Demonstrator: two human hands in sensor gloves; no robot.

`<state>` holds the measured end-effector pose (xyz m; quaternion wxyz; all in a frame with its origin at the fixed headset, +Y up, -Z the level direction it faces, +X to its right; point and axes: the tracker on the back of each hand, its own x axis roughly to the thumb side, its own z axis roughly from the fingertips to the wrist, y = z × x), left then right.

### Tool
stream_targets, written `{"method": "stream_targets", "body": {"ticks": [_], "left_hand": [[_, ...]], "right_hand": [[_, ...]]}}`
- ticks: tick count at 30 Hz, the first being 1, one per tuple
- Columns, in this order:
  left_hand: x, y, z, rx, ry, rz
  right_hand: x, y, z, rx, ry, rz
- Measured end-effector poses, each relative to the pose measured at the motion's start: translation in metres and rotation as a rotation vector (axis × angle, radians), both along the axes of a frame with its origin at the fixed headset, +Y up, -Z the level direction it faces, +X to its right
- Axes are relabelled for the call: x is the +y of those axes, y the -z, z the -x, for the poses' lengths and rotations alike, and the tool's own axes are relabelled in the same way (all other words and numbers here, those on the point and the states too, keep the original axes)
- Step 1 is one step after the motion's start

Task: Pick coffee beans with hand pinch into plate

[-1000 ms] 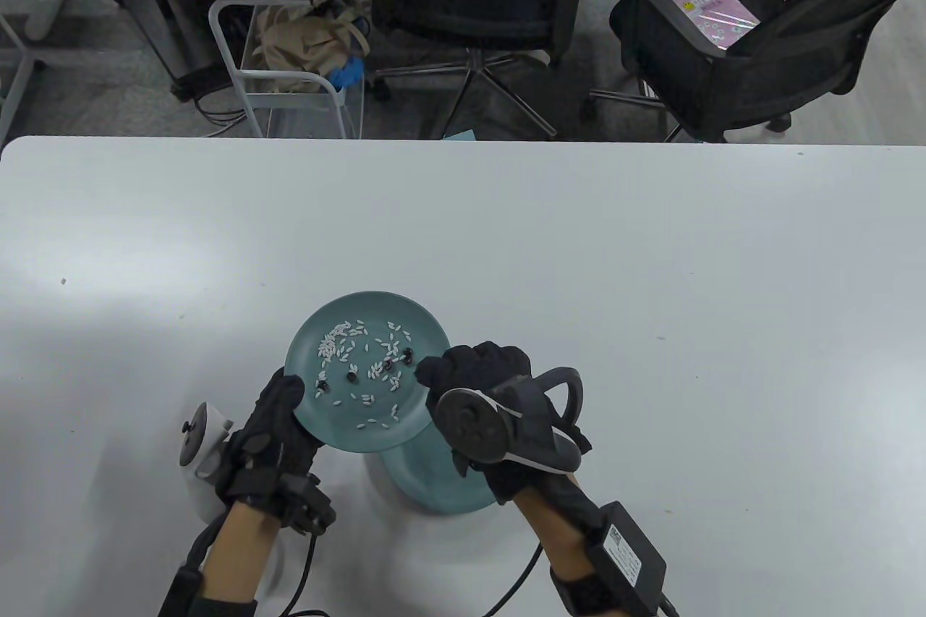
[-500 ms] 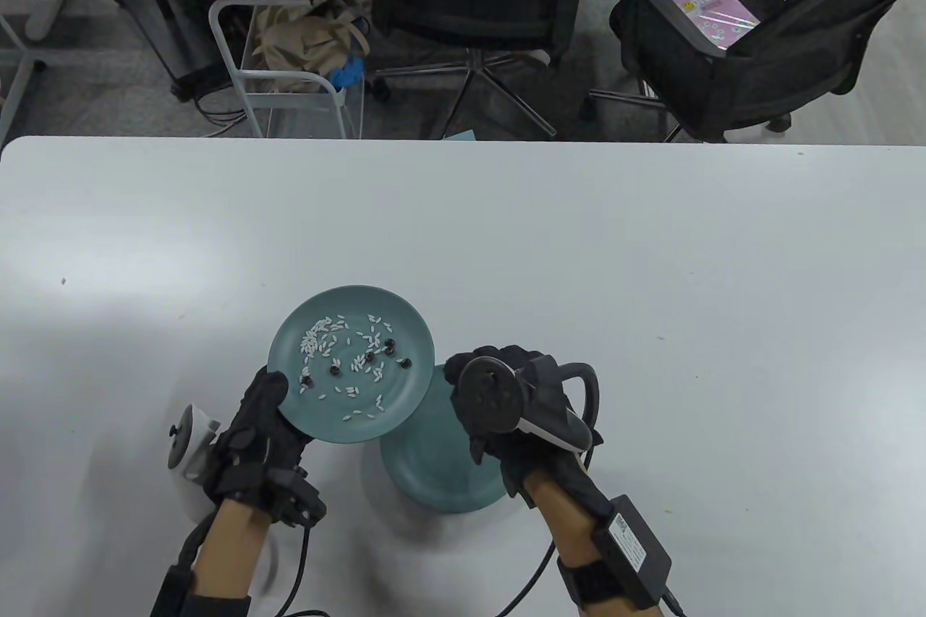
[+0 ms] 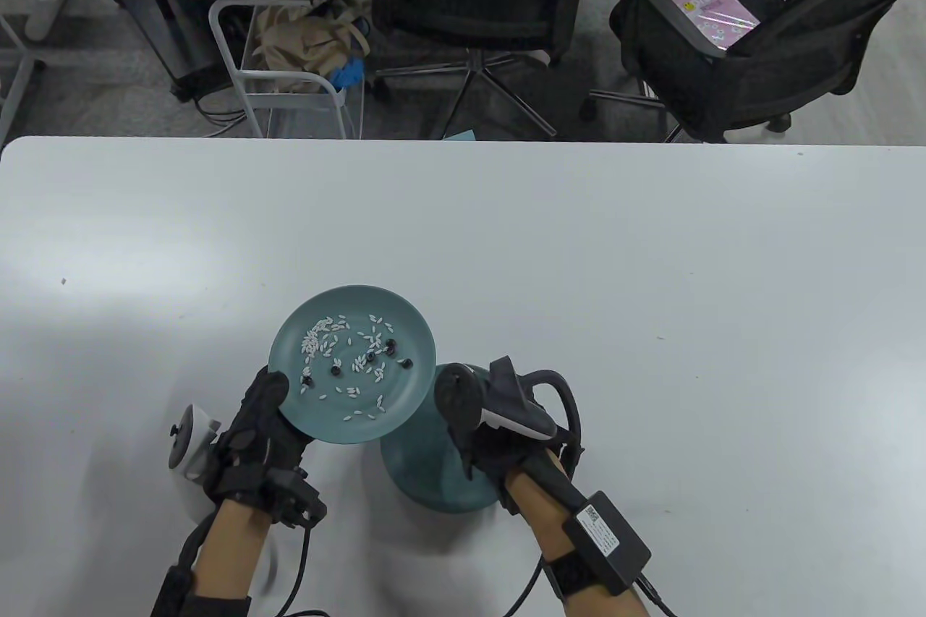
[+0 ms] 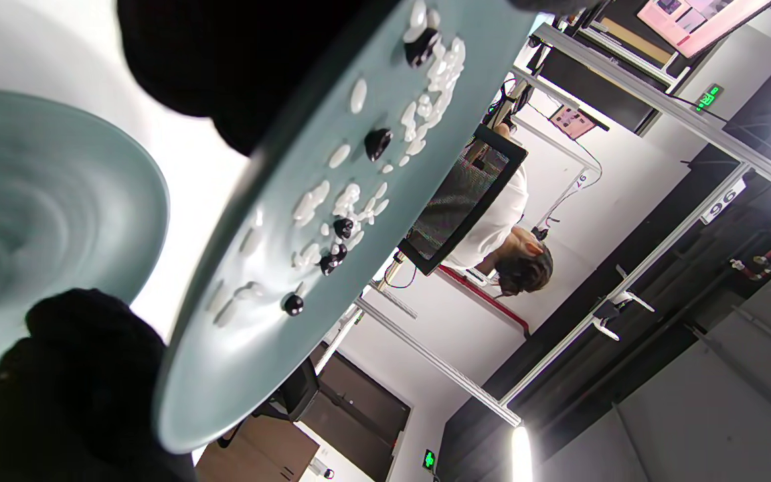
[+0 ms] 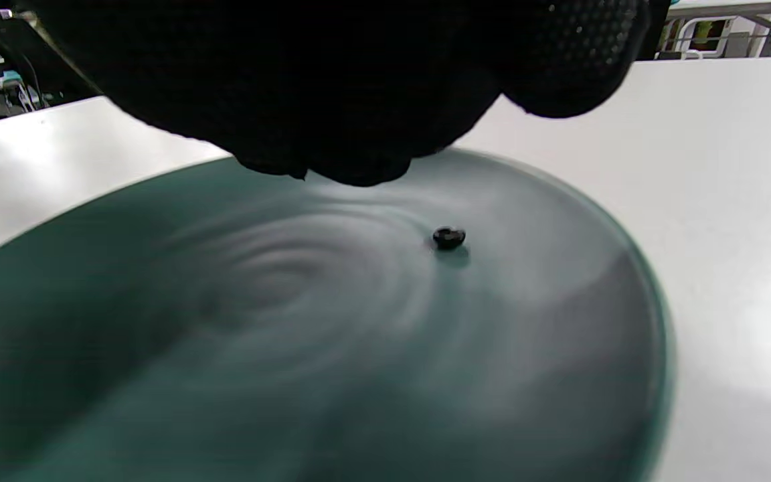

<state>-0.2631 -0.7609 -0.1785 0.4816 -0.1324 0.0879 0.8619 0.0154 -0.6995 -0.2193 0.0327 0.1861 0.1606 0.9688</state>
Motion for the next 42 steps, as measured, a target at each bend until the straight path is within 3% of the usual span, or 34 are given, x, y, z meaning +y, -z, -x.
{"method": "stream_targets", "body": {"ticks": [13,30,34,36,42], "left_hand": [[0.0,0.0,-0.001,-0.004,0.002,-0.002],[-0.001,0.0,-0.002,-0.008,0.009,-0.003],[-0.001,0.0,-0.004,-0.016,0.009,-0.005],[0.0,0.0,-0.006,-0.022,0.01,-0.007],[-0.001,0.0,-0.012,-0.045,0.012,-0.007]], "right_hand": [[-0.015,-0.001,0.009,0.034,-0.04,0.06],[-0.009,0.002,0.005,0.019,0.007,0.03],[0.013,0.01,-0.009,-0.058,0.084,-0.099],[0.032,0.012,-0.021,-0.129,0.156,-0.227],[0.072,0.005,-0.032,-0.19,0.387,-0.462]]}}
